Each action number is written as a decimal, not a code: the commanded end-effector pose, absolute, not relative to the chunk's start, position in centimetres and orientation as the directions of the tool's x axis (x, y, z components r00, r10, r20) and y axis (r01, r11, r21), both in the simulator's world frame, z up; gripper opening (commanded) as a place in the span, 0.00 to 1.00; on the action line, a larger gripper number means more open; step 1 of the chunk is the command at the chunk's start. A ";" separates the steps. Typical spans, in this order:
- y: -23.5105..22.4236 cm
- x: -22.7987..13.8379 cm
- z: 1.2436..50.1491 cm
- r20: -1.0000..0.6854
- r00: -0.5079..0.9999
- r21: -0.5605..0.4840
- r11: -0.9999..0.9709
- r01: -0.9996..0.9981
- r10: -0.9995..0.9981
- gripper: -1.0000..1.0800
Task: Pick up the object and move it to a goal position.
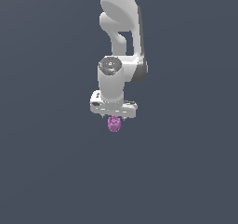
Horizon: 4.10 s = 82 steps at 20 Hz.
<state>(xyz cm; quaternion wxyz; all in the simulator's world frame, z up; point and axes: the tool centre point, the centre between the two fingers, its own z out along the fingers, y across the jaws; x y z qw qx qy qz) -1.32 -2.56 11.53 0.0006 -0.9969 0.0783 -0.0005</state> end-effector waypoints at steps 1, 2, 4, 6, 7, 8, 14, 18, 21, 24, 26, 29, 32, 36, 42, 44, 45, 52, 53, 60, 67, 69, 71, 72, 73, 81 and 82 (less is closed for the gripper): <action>-2.7 -1.6 11.0 0.000 0.986 0.000 -0.986 -0.169 -0.169 0.96; -2.7 -1.6 10.9 0.000 0.985 0.000 -0.985 -0.171 -0.171 0.96; -2.7 -1.6 11.0 -0.001 0.986 0.000 -0.986 -0.167 -0.167 0.96; -2.7 -1.6 10.8 -0.001 0.986 0.000 -0.986 -0.167 -0.167 0.96; -2.7 -1.6 10.7 -0.001 0.986 0.000 -0.986 -0.167 -0.167 0.96; -2.7 -1.6 10.4 -0.001 0.986 0.000 -0.986 -0.168 -0.168 0.96; -2.7 -1.7 7.7 0.000 0.985 0.000 -0.985 -0.170 -0.170 0.96; -2.7 -1.7 6.2 0.000 0.985 0.000 -0.985 -0.171 -0.171 0.96; -2.7 -1.7 5.9 0.000 0.985 0.000 -0.985 -0.171 -0.171 0.96; -2.7 -1.7 5.8 0.000 0.985 0.000 -0.985 -0.171 -0.171 0.00; -2.7 -1.7 5.8 0.000 0.985 0.000 -0.985 -0.171 -0.171 0.00; -2.7 -1.7 5.8 0.000 0.985 0.000 -0.985 -0.171 -0.171 0.00; -2.7 -1.7 5.8 0.000 0.985 0.000 -0.985 -0.171 -0.171 0.00; -2.8 -1.7 6.1 0.001 0.985 0.000 -0.985 -0.171 -0.171 0.00; -3.1 -2.2 7.8 0.001 0.985 0.000 -0.985 -0.171 -0.171 0.00; -3.2 -2.5 8.8 0.001 0.985 0.000 -0.985 -0.171 -0.171 0.00; -3.3 -2.7 9.3 0.001 0.985 0.000 -0.985 -0.171 -0.171 0.00; -4.2 -4.2 14.6 0.001 0.985 -0.001 -0.985 -0.171 -0.171 0.00; -4.4 -4.5 15.5 0.001 0.985 -0.001 -0.985 -0.171 -0.171 0.00; -5.6 -6.7 22.9 0.001 0.985 -0.001 -0.985 -0.171 -0.171 0.00; -7.0 -8.9 30.8 0.000 0.985 -0.001 -0.985 -0.172 -0.172 0.00; -7.4 -9.5 33.0 0.000 0.985 -0.001 -0.985 -0.172 -0.172 0.00; -7.8 -10.0 35.1 0.000 0.985 -0.001 -0.985 -0.172 -0.172 0.00; -7.9 -10.3 36.2 0.000 0.985 -0.001 -0.985 -0.172 -0.172 0.00; -8.1 -10.6 37.2 0.000 0.985 -0.001 -0.985 -0.172 -0.172 0.00; -9.4 -12.4 44.6 0.000 0.985 -0.001 -0.985 -0.172 -0.172 0.00; -9.6 -12.5 45.3 0.000 0.985 -0.001 -0.985 -0.172 -0.172 0.00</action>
